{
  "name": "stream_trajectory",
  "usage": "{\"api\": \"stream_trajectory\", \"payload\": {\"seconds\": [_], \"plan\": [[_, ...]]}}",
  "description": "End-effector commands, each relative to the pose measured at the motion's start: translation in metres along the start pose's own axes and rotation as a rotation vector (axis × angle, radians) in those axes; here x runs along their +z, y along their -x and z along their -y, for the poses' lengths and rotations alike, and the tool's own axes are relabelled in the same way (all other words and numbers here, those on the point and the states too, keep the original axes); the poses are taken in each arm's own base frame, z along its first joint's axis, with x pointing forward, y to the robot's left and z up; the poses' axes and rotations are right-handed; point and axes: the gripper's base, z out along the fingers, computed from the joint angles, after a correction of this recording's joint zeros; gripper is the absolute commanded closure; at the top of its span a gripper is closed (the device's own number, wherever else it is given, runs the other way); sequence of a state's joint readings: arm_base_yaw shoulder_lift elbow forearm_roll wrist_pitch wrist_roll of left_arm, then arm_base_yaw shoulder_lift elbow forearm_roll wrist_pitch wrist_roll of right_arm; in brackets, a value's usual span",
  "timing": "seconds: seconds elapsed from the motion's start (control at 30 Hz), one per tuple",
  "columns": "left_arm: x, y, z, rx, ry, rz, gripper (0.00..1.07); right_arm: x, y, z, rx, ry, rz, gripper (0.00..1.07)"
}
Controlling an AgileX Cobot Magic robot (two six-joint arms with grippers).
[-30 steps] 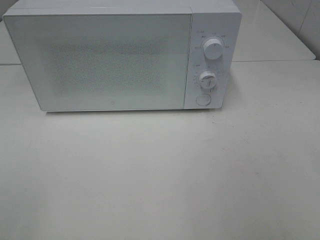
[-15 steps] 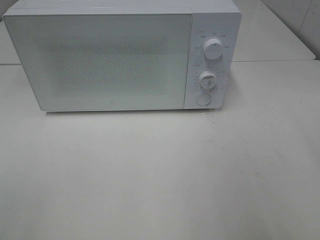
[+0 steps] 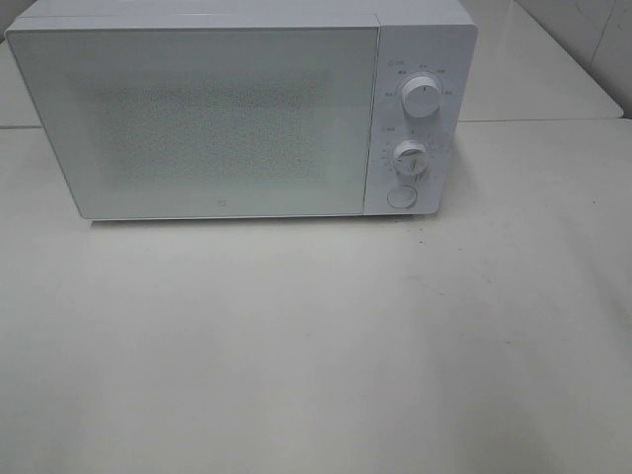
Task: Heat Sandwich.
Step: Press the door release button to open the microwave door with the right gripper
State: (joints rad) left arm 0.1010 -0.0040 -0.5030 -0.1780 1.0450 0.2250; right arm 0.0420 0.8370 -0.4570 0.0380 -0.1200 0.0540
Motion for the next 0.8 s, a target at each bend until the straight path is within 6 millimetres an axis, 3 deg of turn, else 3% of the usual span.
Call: {"api": "stream_trajectory", "payload": {"seconds": [0.03, 0.47, 0.8], "plan": [[-0.003, -0.001, 0.001, -0.005, 0.005, 0.031, 0.05, 0.011, -0.004, 0.002, -0.007, -0.007, 0.043, 0.31], [-0.003, -0.001, 0.001, -0.005, 0.005, 0.031, 0.05, 0.046, -0.049, 0.007, 0.014, -0.040, 0.036, 0.31], [-0.003, -0.001, 0.001, -0.005, 0.005, 0.031, 0.05, 0.065, -0.078, -0.021, -0.068, -0.010, 0.012, 0.31]]}}
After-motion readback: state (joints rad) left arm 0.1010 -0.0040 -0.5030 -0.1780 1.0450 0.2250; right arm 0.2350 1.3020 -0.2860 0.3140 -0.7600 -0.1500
